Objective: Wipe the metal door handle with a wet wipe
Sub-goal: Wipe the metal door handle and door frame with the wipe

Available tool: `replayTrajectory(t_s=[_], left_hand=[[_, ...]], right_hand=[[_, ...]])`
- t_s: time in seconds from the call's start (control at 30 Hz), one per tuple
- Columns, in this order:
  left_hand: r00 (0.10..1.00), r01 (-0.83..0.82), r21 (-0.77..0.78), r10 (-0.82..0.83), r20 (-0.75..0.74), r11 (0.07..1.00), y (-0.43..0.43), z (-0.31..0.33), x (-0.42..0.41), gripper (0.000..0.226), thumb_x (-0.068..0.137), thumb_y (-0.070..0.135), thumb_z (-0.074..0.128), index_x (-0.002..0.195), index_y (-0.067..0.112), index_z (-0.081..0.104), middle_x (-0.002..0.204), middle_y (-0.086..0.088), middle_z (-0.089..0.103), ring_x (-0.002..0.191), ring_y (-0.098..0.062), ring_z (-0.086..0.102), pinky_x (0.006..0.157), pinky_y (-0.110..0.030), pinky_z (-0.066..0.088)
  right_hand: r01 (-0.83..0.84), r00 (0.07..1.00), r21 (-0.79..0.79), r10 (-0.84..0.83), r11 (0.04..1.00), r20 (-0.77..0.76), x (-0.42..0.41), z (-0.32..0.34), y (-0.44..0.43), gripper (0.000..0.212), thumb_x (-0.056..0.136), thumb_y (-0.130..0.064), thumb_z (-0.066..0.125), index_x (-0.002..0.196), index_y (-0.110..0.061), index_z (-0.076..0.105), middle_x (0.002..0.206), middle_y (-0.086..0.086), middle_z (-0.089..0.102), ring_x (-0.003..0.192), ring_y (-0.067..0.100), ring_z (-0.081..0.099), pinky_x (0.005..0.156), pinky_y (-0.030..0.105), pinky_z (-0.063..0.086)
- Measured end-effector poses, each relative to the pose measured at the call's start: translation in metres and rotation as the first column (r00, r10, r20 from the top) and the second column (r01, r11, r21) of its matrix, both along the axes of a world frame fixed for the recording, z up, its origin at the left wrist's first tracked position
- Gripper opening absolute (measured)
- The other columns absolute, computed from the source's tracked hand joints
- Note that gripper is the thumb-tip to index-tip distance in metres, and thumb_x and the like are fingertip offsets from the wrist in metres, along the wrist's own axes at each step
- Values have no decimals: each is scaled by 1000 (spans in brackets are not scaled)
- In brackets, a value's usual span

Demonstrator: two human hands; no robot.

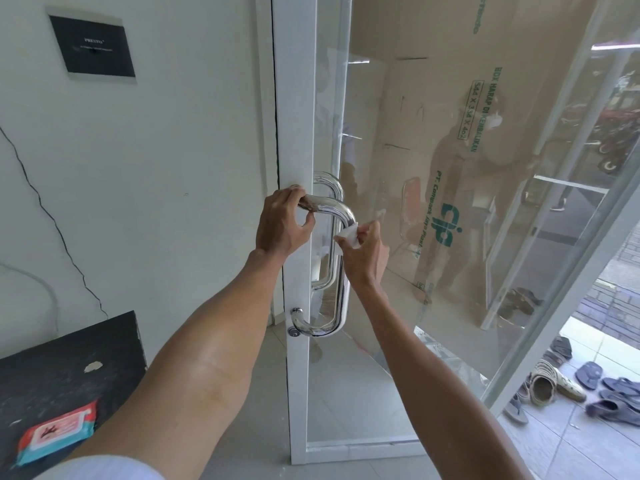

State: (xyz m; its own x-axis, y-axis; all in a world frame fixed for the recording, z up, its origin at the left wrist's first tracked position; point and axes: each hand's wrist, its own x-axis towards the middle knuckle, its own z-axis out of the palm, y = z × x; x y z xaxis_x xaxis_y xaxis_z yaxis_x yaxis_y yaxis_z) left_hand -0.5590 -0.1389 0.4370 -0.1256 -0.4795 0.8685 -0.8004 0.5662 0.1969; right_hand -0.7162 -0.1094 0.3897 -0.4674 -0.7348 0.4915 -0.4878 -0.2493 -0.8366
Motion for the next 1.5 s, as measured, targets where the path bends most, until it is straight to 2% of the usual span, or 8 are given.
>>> replayTrajectory(t_s=[0.17,0.37,0.53,0.63,0.8,1.07,1.33,1.5], left_hand=[[1000,4,-4,-4,-10,1000,0,-1,0,35,73,19,71,104,6,63,107,-7,69,99,-27,64,91,-34,47],[1000,-3,-14,3,-10,1000,0,-4,-1,36,73,20,72,105,7,63,108,-7,70,101,-26,64,94,-34,48],[1000,-2,-29,2,-13,1000,0,-2,-1,35,71,19,74,103,7,63,104,-5,71,98,-24,65,92,-34,47],[1000,15,-49,-16,-21,999,3,1,-1,34,70,15,77,100,6,65,95,-3,72,92,-23,66,90,-32,47],[1000,11,-36,-12,-27,999,0,1,-1,34,70,16,76,100,7,65,96,-2,72,92,-24,66,90,-31,45],[1000,-17,-103,18,8,995,-8,-7,1,36,73,25,71,104,9,63,99,2,72,98,-19,66,104,-40,36],[1000,-12,-90,12,-4,996,-12,-8,2,39,73,24,73,107,8,64,102,1,72,102,-20,66,108,-42,33],[1000,-14,-80,14,-3,997,-11,-6,1,40,72,22,76,107,7,65,105,-1,72,103,-22,66,104,-45,39]], right_hand=[[-2,1000,-60,3,998,9,0,10,-8,43,72,-26,84,85,-14,45,70,-5,64,62,21,60,58,38,49],[-18,993,-66,26,998,116,1,-8,0,40,73,-22,83,89,-11,49,69,-18,56,64,-5,53,57,8,40],[-66,989,-2,66,998,133,3,-39,4,42,73,-23,83,86,-17,43,72,-13,56,67,10,56,64,23,47],[-71,993,58,65,996,98,2,-48,7,42,74,-23,83,87,-12,44,74,-5,56,66,12,52,58,12,40],[-75,993,30,72,997,90,0,-27,-2,46,72,-25,83,82,-21,38,70,-11,52,63,10,50,68,44,52],[-32,995,-62,38,998,94,1,-17,-2,41,73,-25,83,87,-15,46,77,-5,63,71,15,61,67,29,50],[-14,987,50,5,999,164,9,-62,7,38,75,-25,81,89,-9,49,75,-5,63,70,18,60,62,28,42],[-40,988,-4,40,999,147,6,-43,2,36,75,-23,82,87,-13,49,74,-10,60,72,15,61,69,35,52]])
